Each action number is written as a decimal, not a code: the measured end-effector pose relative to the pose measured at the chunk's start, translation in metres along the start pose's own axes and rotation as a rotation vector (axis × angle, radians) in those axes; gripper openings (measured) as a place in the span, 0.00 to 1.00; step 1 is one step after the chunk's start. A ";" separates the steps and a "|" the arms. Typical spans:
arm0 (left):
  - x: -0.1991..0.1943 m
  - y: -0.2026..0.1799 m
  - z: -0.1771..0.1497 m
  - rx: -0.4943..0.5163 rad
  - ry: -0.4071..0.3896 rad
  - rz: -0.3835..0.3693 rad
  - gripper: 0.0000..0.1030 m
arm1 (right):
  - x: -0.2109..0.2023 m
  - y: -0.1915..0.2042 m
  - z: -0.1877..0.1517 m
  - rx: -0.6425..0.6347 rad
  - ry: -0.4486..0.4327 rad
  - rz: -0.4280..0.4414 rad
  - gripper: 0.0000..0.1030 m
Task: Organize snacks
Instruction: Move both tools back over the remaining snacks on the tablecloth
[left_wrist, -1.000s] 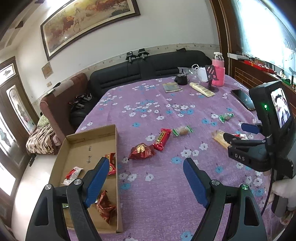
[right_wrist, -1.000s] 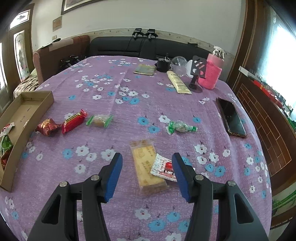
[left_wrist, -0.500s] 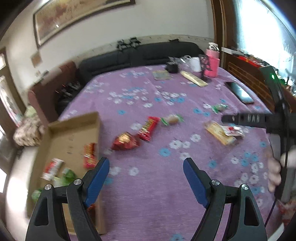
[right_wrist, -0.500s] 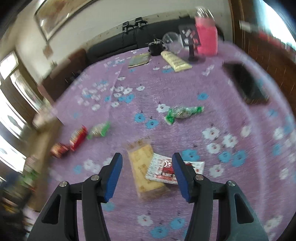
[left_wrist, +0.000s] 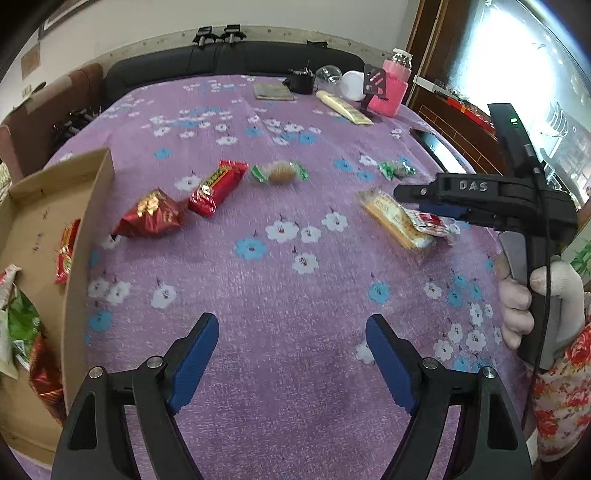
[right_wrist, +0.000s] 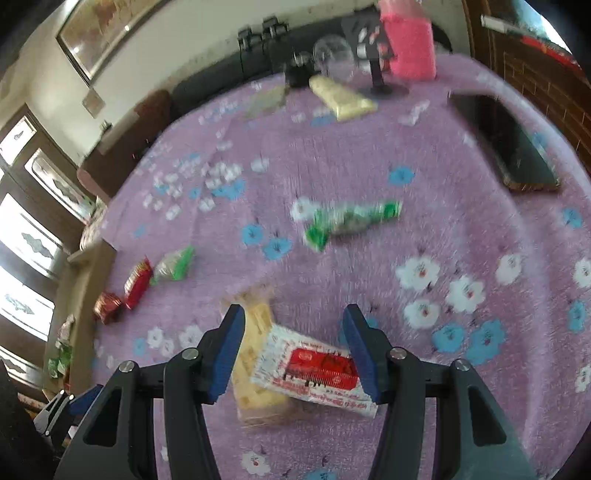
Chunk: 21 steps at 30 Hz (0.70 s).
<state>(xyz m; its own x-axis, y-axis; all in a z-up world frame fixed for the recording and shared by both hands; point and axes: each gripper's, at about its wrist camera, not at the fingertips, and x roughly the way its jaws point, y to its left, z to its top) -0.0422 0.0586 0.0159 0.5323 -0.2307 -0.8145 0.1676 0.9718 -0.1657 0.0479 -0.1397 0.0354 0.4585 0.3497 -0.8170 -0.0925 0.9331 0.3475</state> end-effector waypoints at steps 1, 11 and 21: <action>0.002 0.002 0.000 -0.007 0.006 -0.006 0.82 | 0.001 -0.001 -0.002 0.024 0.036 0.065 0.53; 0.009 0.004 -0.006 -0.014 0.030 -0.024 0.86 | -0.029 0.004 -0.026 -0.143 0.038 -0.004 0.53; 0.018 -0.018 -0.013 0.083 0.058 0.055 0.99 | -0.053 -0.018 -0.064 0.023 0.067 -0.039 0.53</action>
<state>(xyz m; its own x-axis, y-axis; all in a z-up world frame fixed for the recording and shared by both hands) -0.0461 0.0380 -0.0029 0.4941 -0.1719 -0.8523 0.2087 0.9750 -0.0757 -0.0317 -0.1700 0.0428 0.4014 0.3188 -0.8586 -0.0550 0.9442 0.3249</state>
